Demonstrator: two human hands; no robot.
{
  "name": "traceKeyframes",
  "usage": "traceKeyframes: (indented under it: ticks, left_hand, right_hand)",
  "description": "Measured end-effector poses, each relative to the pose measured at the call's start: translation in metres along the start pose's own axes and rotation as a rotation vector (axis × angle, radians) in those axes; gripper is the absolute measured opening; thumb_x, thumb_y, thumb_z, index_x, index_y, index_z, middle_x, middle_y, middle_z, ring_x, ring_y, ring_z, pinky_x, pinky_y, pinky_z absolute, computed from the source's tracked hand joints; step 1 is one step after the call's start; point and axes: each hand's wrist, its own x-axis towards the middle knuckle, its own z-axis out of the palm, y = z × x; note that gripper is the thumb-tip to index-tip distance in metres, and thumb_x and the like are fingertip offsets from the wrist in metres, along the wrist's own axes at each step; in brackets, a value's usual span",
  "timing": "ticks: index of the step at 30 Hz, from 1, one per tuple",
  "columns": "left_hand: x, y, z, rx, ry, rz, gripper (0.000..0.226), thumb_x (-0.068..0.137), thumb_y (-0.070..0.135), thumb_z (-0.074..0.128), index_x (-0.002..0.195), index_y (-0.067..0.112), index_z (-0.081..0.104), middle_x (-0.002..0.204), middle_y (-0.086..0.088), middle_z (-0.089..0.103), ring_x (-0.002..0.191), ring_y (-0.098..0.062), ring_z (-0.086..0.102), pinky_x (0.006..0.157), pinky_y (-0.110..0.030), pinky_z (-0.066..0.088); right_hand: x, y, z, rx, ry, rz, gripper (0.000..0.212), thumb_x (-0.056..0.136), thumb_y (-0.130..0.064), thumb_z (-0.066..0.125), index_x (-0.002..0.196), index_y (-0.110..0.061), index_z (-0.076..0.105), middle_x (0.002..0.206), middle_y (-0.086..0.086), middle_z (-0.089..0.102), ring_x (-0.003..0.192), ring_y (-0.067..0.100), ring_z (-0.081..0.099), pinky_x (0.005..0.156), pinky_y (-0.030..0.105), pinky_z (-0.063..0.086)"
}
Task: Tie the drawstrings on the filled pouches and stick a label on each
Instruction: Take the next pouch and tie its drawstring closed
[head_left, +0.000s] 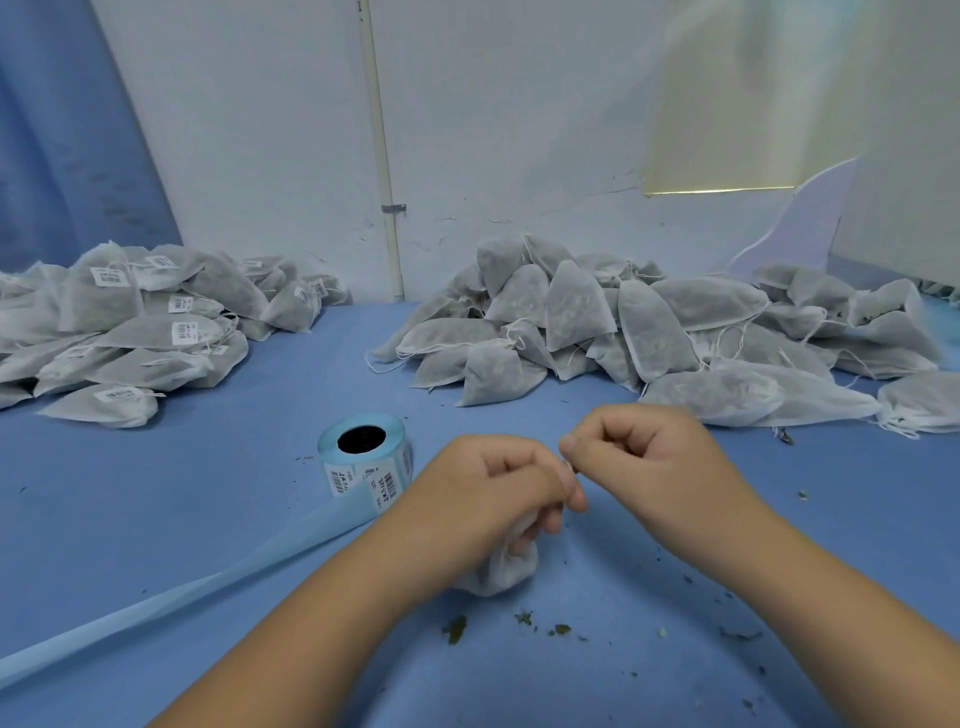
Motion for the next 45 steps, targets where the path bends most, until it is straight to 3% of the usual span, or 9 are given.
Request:
traceKeyframes:
  ticks: [5,8,10,18,28,32,39,42,45]
  left_hand:
    - [0.005,0.0,-0.015,-0.579,-0.114,-0.225,0.008,0.064,0.014,0.059,0.056,0.013,0.06,0.055,0.001,0.046,0.041,-0.013,0.036,0.047,-0.023,0.033]
    - [0.006,0.0,-0.019,-0.684,-0.124,-0.245,0.01,0.064,0.019,0.058,0.056,0.013,0.055,0.055,0.001,0.043,0.041,-0.013,0.034,0.047,-0.024,0.031]
    - [0.007,-0.001,-0.018,-0.698,-0.132,-0.246,0.011,0.066,0.019,0.056,0.057,0.013,0.055,0.055,0.001,0.043,0.042,-0.013,0.034,0.048,-0.024,0.031]
    - [0.008,-0.004,-0.016,-0.638,-0.159,-0.213,0.016,0.073,0.016,0.056,0.057,0.013,0.058,0.055,0.0,0.046,0.043,-0.012,0.038,0.049,-0.023,0.035]
    - [0.006,-0.002,-0.015,-0.362,-0.057,-0.14,0.015,0.07,0.018,0.057,0.058,0.011,0.062,0.056,-0.006,0.049,0.044,-0.015,0.04,0.046,-0.023,0.036]
    - [0.004,0.002,-0.013,-0.236,0.0,-0.117,0.014,0.07,0.017,0.061,0.058,0.01,0.06,0.056,-0.006,0.05,0.045,-0.016,0.043,0.047,-0.023,0.037]
    - [0.003,0.002,-0.012,-0.103,0.095,-0.053,0.018,0.077,0.02,0.065,0.062,0.012,0.061,0.057,-0.004,0.053,0.045,-0.014,0.045,0.047,-0.023,0.04]
    - [0.003,0.001,-0.009,-0.061,0.141,-0.041,0.016,0.071,0.027,0.065,0.059,0.017,0.061,0.061,-0.002,0.054,0.047,-0.014,0.045,0.049,-0.024,0.039]
    - [0.003,0.001,-0.008,-0.046,0.173,-0.033,0.015,0.071,0.027,0.062,0.058,0.02,0.061,0.06,0.0,0.056,0.045,-0.014,0.046,0.047,-0.023,0.04]
  right_hand:
    - [0.001,0.006,0.006,-0.282,0.205,-0.098,0.006,0.079,-0.036,0.059,0.078,-0.03,0.061,0.06,-0.011,0.048,0.055,0.011,0.046,0.056,0.022,0.038]
    - [-0.003,-0.004,0.007,-0.177,0.357,-0.197,0.005,0.077,-0.035,0.058,0.082,-0.033,0.058,0.072,-0.012,0.049,0.058,0.015,0.047,0.057,0.016,0.038]
    - [-0.008,-0.01,0.012,-0.07,0.29,-0.245,0.006,0.075,-0.034,0.056,0.074,-0.03,0.061,0.068,-0.01,0.051,0.056,0.014,0.047,0.054,0.014,0.037]
    - [-0.011,-0.013,0.019,0.052,0.068,-0.074,0.012,0.076,-0.015,0.071,0.066,-0.018,0.064,0.055,-0.01,0.046,0.052,0.007,0.04,0.05,0.017,0.035]
    - [-0.007,-0.016,0.015,0.121,-0.064,0.118,0.011,0.061,-0.03,0.062,0.062,-0.019,0.063,0.048,-0.009,0.042,0.045,0.008,0.035,0.044,0.018,0.031]
    - [-0.007,-0.017,0.01,0.138,-0.106,0.134,0.006,0.06,-0.027,0.059,0.058,-0.022,0.061,0.048,-0.008,0.044,0.045,0.009,0.035,0.043,0.017,0.03]
    - [-0.003,-0.017,0.003,0.153,-0.117,0.191,0.008,0.071,-0.016,0.061,0.063,-0.019,0.06,0.06,0.004,0.067,0.052,0.014,0.056,0.048,0.025,0.042]
    - [-0.002,-0.017,0.005,0.268,-0.117,0.217,0.007,0.078,-0.005,0.057,0.075,-0.009,0.062,0.066,0.004,0.069,0.058,0.016,0.063,0.047,0.025,0.043]
    - [-0.004,-0.018,0.007,0.307,-0.111,0.23,0.001,0.081,-0.008,0.063,0.08,-0.007,0.063,0.067,0.006,0.068,0.061,0.016,0.065,0.049,0.024,0.045]
